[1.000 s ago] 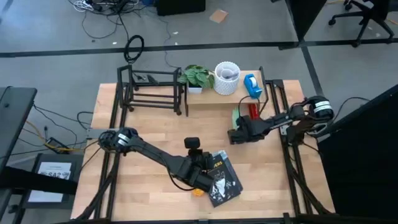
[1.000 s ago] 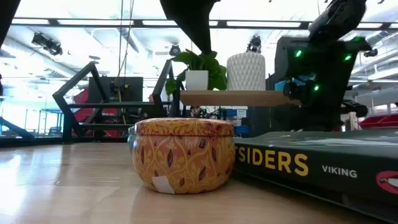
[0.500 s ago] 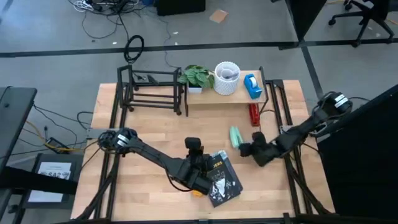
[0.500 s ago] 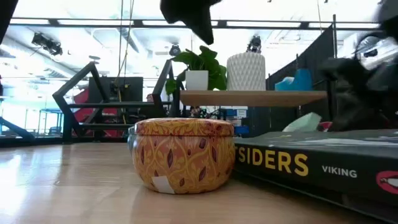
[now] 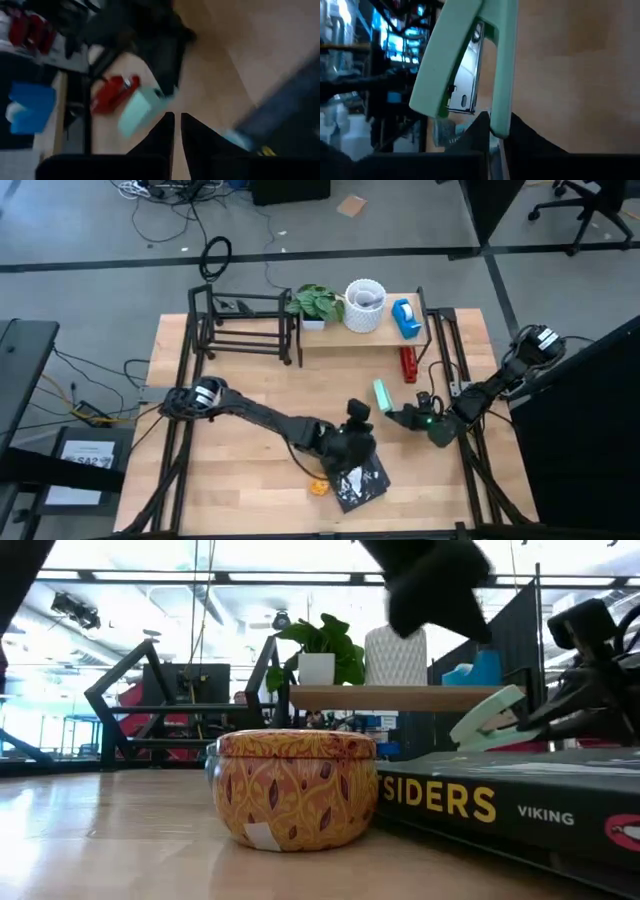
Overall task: Stock shelves
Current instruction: Put the green stapler under the shelf
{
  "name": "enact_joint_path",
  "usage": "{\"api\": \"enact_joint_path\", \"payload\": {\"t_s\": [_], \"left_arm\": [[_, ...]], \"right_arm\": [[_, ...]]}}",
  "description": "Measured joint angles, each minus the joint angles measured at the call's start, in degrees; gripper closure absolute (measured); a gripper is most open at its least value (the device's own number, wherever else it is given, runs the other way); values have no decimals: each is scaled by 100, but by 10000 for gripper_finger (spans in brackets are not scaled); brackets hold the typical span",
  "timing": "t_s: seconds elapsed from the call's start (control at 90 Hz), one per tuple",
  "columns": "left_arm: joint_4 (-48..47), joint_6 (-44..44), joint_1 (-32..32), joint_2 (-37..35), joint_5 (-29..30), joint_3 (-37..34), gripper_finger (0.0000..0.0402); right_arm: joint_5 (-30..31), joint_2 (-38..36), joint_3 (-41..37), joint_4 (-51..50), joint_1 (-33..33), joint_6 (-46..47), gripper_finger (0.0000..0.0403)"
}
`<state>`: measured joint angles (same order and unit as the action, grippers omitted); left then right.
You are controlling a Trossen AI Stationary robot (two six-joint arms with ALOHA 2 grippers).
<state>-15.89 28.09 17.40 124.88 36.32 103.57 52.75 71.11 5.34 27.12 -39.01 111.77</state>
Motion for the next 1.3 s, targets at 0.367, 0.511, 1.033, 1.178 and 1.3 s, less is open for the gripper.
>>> {"api": "enact_joint_path", "payload": {"t_s": [0.367, 0.511, 1.033, 1.178, 1.3], "left_arm": [[917, -21, -544, 0, -1207, -566, 385], [1028, -44, -605, 26, -1402, -566, 385], [1013, -174, -733, 240, -1341, -564, 385], [849, -268, -782, 240, -1159, -564, 385], [-69, -321, -764, 187, -134, -534, 388]], "right_arm": [[-308, 24, 129, -11, 37, 808, 396], [-544, 22, 239, -4, 35, 1015, 395], [-718, 7, 313, 186, -167, 380, 262], [-547, -37, 317, 247, -445, 114, 240], [-560, -53, 517, 81, -528, -588, 242]]}}
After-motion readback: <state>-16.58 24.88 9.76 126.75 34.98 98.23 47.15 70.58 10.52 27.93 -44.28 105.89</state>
